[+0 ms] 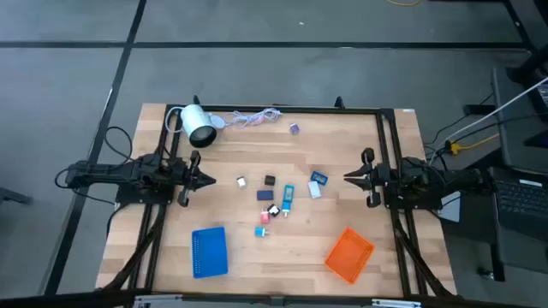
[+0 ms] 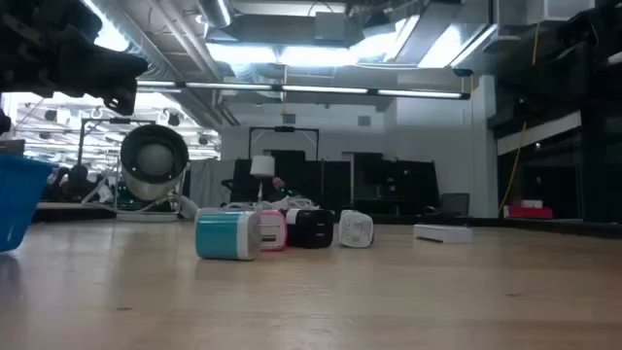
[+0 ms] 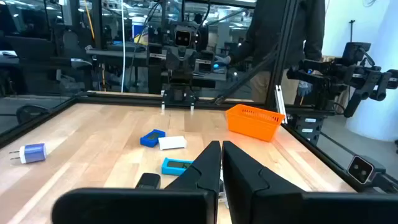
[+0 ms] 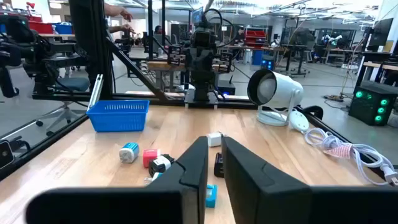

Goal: Pick & Place Office items

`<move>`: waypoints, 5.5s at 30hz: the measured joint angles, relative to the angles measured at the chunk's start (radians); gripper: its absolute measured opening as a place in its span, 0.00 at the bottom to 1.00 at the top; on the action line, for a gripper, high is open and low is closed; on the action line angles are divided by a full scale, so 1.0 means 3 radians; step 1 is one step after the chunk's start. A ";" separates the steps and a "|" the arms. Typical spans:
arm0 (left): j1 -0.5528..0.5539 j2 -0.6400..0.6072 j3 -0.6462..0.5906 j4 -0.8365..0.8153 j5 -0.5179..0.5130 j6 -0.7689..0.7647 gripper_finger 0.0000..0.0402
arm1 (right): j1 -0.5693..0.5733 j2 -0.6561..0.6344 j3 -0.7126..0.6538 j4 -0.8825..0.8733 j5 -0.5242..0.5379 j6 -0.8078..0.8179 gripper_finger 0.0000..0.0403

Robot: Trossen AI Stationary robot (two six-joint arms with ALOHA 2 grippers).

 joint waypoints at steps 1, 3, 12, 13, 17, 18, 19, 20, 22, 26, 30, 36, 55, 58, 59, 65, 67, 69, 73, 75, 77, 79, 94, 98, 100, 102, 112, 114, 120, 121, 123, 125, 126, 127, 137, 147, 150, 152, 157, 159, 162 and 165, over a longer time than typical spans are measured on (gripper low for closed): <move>0.0001 0.0000 0.0000 -0.0001 0.0000 0.0000 0.02 | 0.0001 0.0000 0.0000 0.0000 0.0001 0.0000 0.13; 0.0001 0.0001 0.0000 -0.0001 0.0000 0.0000 0.02 | 0.0001 0.0000 0.0000 0.0000 0.0000 0.0000 0.13; 0.0000 0.0001 0.0000 0.0000 0.0000 0.0000 0.02 | 0.0000 0.0000 -0.0001 0.0000 0.0001 0.0000 0.13; 0.0001 0.0001 0.0000 -0.0001 0.0000 0.0000 0.03 | 0.0001 0.0000 0.0000 0.0000 0.0000 0.0000 0.13; 0.0001 0.0001 0.0000 -0.0001 0.0000 0.0000 0.03 | 0.0001 0.0000 0.0000 0.0000 0.0000 0.0000 0.13; 0.0001 0.0001 0.0000 0.0000 0.0000 0.0000 0.03 | 0.0001 0.0000 -0.0001 0.0000 0.0000 0.0000 0.13; 0.0001 0.0001 0.0000 -0.0001 0.0000 0.0000 0.03 | 0.0001 0.0000 -0.0001 0.0000 0.0001 0.0000 0.13; 0.0001 0.0001 0.0000 0.0000 0.0000 0.0000 0.03 | 0.0000 0.0000 -0.0001 0.0000 0.0001 0.0000 0.13; 0.0001 0.0000 0.0001 0.0000 0.0000 0.0000 0.03 | 0.0001 0.0000 -0.0001 0.0000 0.0001 0.0000 0.13; 0.0001 0.0001 0.0000 -0.0001 0.0000 0.0000 0.03 | 0.0001 0.0000 0.0000 0.0000 0.0001 0.0000 0.13; 0.0001 0.0001 0.0001 0.0000 0.0000 0.0000 0.03 | 0.0001 0.0000 0.0000 -0.0001 0.0000 0.0000 0.13; 0.0001 0.0000 0.0000 0.0000 0.0000 0.0000 0.02 | 0.0000 0.0000 -0.0001 0.0000 0.0001 0.0000 0.13; 0.0001 0.0001 0.0000 -0.0001 0.0000 0.0000 0.03 | 0.0001 0.0000 -0.0001 0.0006 0.0000 0.0000 0.13; 0.0000 0.0001 0.0000 -0.0001 0.0000 0.0000 0.03 | 0.0000 0.0000 -0.0001 0.0110 0.0000 0.0000 0.13; 0.0001 0.0000 0.0001 -0.0001 0.0000 0.0000 0.03 | 0.0000 0.0000 -0.0001 0.0139 0.0000 0.0005 0.13; 0.0001 0.0001 0.0000 0.0000 0.0000 0.0000 0.03 | 0.0001 0.0001 -0.0001 0.0423 0.0086 0.0740 0.13; 0.0000 0.0001 0.0001 -0.0001 0.0000 0.0000 0.03 | 0.0001 0.0001 -0.0001 0.0591 0.0185 0.1080 0.13; 0.0000 0.0000 0.0000 -0.0001 0.0000 0.0000 0.02 | 0.0001 0.0001 -0.0001 0.0779 0.0300 0.1352 0.13; 0.0001 0.0001 0.0000 -0.0001 0.0000 0.0000 0.02 | 0.0001 0.0001 -0.0001 0.0834 0.0918 0.1664 0.13; 0.0000 0.0001 0.0000 0.0000 0.0000 0.0000 0.02 | 0.0000 0.0001 -0.0001 0.0841 0.1254 0.1893 0.13; 0.0000 0.0000 0.0000 -0.0001 0.0000 0.0000 0.02 | 0.0000 0.0001 -0.0001 0.0843 0.1549 0.2158 0.13; 0.0000 0.0000 0.0001 0.0000 0.0000 0.0000 0.02 | 0.0000 0.0001 -0.0001 0.0843 0.1918 0.2472 0.13; 0.0000 0.0000 0.0000 0.0013 -0.0001 0.0288 0.03 | 0.0001 0.0000 -0.0001 0.0551 0.2859 0.3926 0.13; 0.0001 0.0001 0.0001 0.0020 -0.0206 0.0467 0.03 | 0.0001 0.0000 -0.0001 0.0601 0.2791 0.4207 0.13; 0.0001 0.0001 0.0000 0.0129 -0.0348 0.0417 0.03 | 0.0001 0.0000 -0.0001 0.0604 0.2789 0.4304 0.13; 0.0001 0.0001 0.0000 0.0314 -0.0424 0.0257 0.03 | 0.0001 0.0000 -0.0001 0.0602 0.2767 0.4326 0.13; 0.0001 0.0001 0.0000 0.1277 -0.0521 -0.0655 0.03 | 0.0001 0.0124 -0.0001 0.0619 0.2890 0.4361 0.13; 0.0001 0.0001 0.0000 0.1471 -0.0524 -0.0792 0.03 | 0.0000 0.0146 -0.0001 0.0628 0.2837 0.4256 0.13; 0.0001 0.0001 0.0000 0.1991 -0.0641 -0.1062 0.03 | 0.0001 0.0202 -0.0001 0.0606 0.2522 0.4014 0.13; 0.0001 0.0001 0.0000 0.2030 -0.0740 -0.1240 0.03 | 0.0001 0.0215 -0.0001 0.0575 0.2605 0.3914 0.13; 0.0001 0.0001 0.0001 0.2000 -0.1033 -0.1660 0.03 | -0.0001 0.0242 -0.0001 0.0574 0.2849 0.3753 0.13; 0.0001 0.0001 0.0002 0.2001 -0.1161 -0.1888 0.02 | -0.0018 0.0243 -0.0001 0.0581 0.2895 0.3792 0.13; 0.0000 0.0005 0.0002 0.1995 -0.1224 -0.1910 0.03 | -0.0034 0.0243 -0.0001 0.0596 0.2828 0.3870 0.13; 0.0000 0.0019 0.0002 0.1991 -0.1337 -0.1921 0.03 | -0.0055 0.0243 -0.0001 0.0634 0.2724 0.3933 0.13; 0.0062 0.0479 0.0067 0.2042 -0.1834 -0.2888 0.08 | -0.0202 0.0290 -0.0001 0.2188 0.2465 0.2206 0.13; 0.0234 0.2306 0.1562 0.0876 -0.1344 -0.2179 0.22 | -0.0412 0.0290 -0.0001 0.2695 0.2549 0.1619 0.13; 0.0395 0.2906 0.2266 -0.0176 -0.1073 -0.1535 0.34 | -0.0433 0.0290 -0.0001 0.2662 0.2550 0.1657 0.13; 0.0525 0.3319 0.2735 -0.0932 -0.1015 -0.0980 0.42 | -0.0439 0.0290 -0.0001 0.2661 0.2545 0.1662 0.13; 0.0734 0.4265 0.3709 -0.2355 -0.0977 0.0718 0.56 | -0.0439 0.0290 -0.0001 0.2660 0.2518 0.1812 0.13; 0.0745 0.4587 0.3990 -0.2661 -0.0961 0.1415 0.59 | -0.0439 0.0290 -0.0001 0.2654 0.2488 0.1861 0.13; 0.0707 0.4983 0.4275 -0.2828 -0.0895 0.2353 0.60 | -0.0440 0.0290 -0.0001 0.2654 0.2427 0.1939 0.13; 0.0693 0.5295 0.4391 -0.2834 -0.0766 0.2917 0.61 | -0.0439 0.0290 -0.0001 0.2654 0.2354 0.1990 0.13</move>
